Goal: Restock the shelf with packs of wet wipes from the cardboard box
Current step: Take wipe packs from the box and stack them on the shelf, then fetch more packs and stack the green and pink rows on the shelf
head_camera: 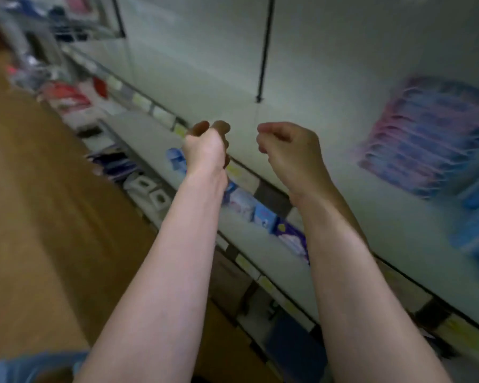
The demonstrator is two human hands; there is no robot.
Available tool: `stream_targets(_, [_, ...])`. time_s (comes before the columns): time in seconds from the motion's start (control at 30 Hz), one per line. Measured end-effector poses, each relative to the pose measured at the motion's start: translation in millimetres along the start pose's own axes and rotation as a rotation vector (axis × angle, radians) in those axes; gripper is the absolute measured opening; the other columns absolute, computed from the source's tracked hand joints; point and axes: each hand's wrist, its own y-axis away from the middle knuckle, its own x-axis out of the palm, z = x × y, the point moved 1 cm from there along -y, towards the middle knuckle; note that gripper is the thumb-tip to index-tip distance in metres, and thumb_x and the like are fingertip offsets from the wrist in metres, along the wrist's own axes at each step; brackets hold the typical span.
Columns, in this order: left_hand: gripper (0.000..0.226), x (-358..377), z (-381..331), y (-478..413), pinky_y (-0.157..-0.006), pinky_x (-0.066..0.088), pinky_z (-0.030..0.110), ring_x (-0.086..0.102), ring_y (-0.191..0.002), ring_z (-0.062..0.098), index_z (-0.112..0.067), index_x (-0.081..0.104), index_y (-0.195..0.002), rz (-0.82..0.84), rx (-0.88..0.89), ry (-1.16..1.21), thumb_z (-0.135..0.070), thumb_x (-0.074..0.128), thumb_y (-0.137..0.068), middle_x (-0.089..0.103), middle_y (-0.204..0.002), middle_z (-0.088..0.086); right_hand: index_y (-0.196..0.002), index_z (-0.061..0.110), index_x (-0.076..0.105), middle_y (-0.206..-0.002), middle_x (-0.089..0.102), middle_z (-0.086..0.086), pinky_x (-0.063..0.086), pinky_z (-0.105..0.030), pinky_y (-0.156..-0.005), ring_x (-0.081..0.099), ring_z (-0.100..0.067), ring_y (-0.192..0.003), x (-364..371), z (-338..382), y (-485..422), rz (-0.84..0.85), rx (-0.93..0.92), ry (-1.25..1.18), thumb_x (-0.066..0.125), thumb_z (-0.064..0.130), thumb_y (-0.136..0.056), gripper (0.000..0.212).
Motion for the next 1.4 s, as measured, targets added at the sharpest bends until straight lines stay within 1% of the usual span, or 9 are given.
stream_targets(0.1, [0.033, -51.5, -6.6, -5.5, -0.058, 0.042, 0.027, 0.054, -0.068, 0.016, -0.012, 0.055, -0.118, -0.096, 0.021, 0.033, -0.01, 0.061, -0.085, 0.057, -0.081, 0.002, -0.085, 0.023, 0.067, -0.08, 0.066, 0.004, 0.05, -0.023, -0.081, 0.063, -0.01, -0.08, 50.2, -2.3, 16.7, 0.097, 0.002, -0.026, 0.059, 0.007, -0.086, 0.017])
stream_targets(0.2, [0.04, -117.4, -25.0, -11.4, -0.064, 0.045, 0.03, 0.056, -0.072, 0.017, -0.015, 0.051, -0.123, -0.201, 0.053, 0.101, -0.008, 0.062, -0.085, 0.062, -0.097, 0.008, -0.088, 0.021, 0.067, -0.081, 0.067, 0.0, 0.051, -0.029, -0.082, 0.062, -0.013, -0.081, 116.9, 2.8, 41.2, 0.249, -0.015, -0.016, 0.059, 0.009, -0.086, 0.014])
stream_targets(0.33, [0.047, -220.4, -52.5, -16.2, -0.095, 0.05, 0.04, 0.062, -0.105, 0.023, -0.014, 0.05, -0.127, -0.39, 0.098, 0.111, -0.01, 0.064, -0.082, 0.062, -0.12, 0.01, -0.09, 0.021, 0.067, -0.089, 0.069, -0.001, 0.051, -0.025, -0.077, 0.064, -0.013, -0.086, 206.6, 25.6, 85.6, 0.41, -0.033, -0.018, 0.059, 0.012, -0.089, 0.012])
stream_targets(0.57, [0.049, -387.4, -92.3, -14.2, -0.096, 0.048, 0.044, 0.059, -0.11, 0.023, -0.021, 0.049, -0.129, -0.609, 0.109, 0.146, -0.014, 0.063, -0.082, 0.06, -0.123, 0.008, -0.102, 0.018, 0.069, -0.097, 0.068, 0.002, 0.052, -0.022, -0.077, 0.064, -0.01, -0.091, 343.4, 67.2, 171.6, 0.692, -0.069, -0.001, 0.058, 0.017, -0.092, 0.015])
stream_targets(0.8, [0.054, -532.9, -105.6, 12.3, -0.096, 0.05, 0.044, 0.06, -0.11, 0.03, -0.02, 0.048, -0.126, -0.891, 0.122, 0.212, -0.014, 0.064, -0.074, 0.061, -0.122, 0.015, -0.091, 0.018, 0.066, -0.081, 0.065, 0.004, 0.051, -0.017, -0.072, 0.065, -0.009, -0.082, 461.3, 83.2, 259.0, 1.015, -0.095, 0.005, 0.057, 0.009, -0.091, 0.013])
stream_targets(0.9, [0.044, -581.2, -99.5, 28.7, -0.075, 0.048, 0.033, 0.061, -0.087, 0.024, -0.016, 0.05, -0.121, -0.983, 0.109, 0.251, -0.01, 0.06, -0.079, 0.063, -0.111, 0.014, -0.088, 0.016, 0.065, -0.071, 0.061, 0.006, 0.042, -0.006, -0.053, 0.059, -0.004, -0.063, 502.0, 80.8, 292.4, 1.169, -0.062, 0.008, 0.055, 0.004, -0.09, 0.016])
stream_targets(1.1, [0.021, -654.5, -83.2, 52.8, -0.047, 0.039, 0.02, 0.055, -0.057, 0.008, -0.01, 0.061, -0.109, -1.196, 0.012, 0.308, -0.007, 0.054, -0.089, 0.056, -0.08, 0.003, -0.089, 0.015, 0.065, -0.071, 0.059, -0.002, 0.041, -0.024, -0.059, 0.051, -0.017, -0.065, 567.5, 65.1, 334.2, 1.402, -0.04, 0.105, 0.057, 0.004, -0.089, 0.014])
stream_targets(1.23, [0.007, -678.5, -73.3, 58.9, -0.066, 0.041, 0.029, 0.049, -0.066, 0.012, -0.014, 0.058, -0.09, -1.331, -0.05, 0.394, -0.01, 0.054, -0.093, 0.051, -0.076, 0.004, -0.093, 0.017, 0.064, -0.074, 0.058, -0.001, 0.038, -0.021, -0.051, 0.047, -0.014, -0.058, 599.5, 51.4, 330.8, 1.521, 0.001, 0.172, 0.054, 0.009, -0.094, 0.013])
stream_targets(1.4, [0.022, -701.1, -47.5, 58.6, -0.081, 0.041, 0.035, 0.054, -0.089, 0.017, -0.012, 0.055, -0.118, -1.415, -0.113, 0.525, -0.012, 0.051, -0.097, 0.054, -0.091, 0.004, -0.091, 0.018, 0.064, -0.072, 0.059, -0.001, 0.038, -0.027, -0.057, 0.051, -0.021, -0.066, 635.5, 24.4, 331.6, 1.579, 0.052, 0.228, 0.052, 0.008, -0.095, 0.017])
